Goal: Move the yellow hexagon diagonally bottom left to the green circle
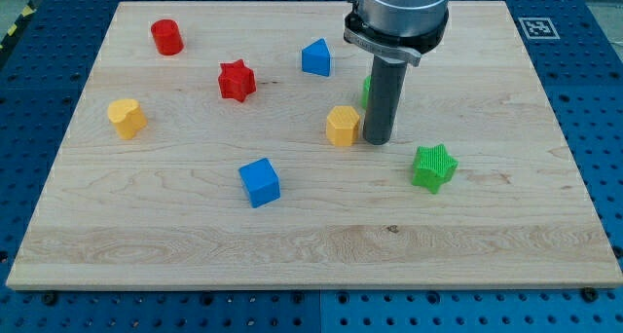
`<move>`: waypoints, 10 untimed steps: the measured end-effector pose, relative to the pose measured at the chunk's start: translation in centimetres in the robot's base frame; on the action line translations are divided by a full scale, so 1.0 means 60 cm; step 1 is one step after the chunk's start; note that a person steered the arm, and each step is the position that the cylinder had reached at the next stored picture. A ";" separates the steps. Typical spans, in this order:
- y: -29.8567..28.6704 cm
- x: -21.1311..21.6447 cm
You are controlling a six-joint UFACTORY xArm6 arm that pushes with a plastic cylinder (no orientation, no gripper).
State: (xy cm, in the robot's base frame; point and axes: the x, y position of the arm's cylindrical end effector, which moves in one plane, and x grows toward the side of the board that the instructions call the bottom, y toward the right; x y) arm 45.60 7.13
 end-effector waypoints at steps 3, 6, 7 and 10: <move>-0.179 -0.001; -0.255 -0.069; -0.209 -0.069; -0.114 -0.048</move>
State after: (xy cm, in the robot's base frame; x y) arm 42.70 0.30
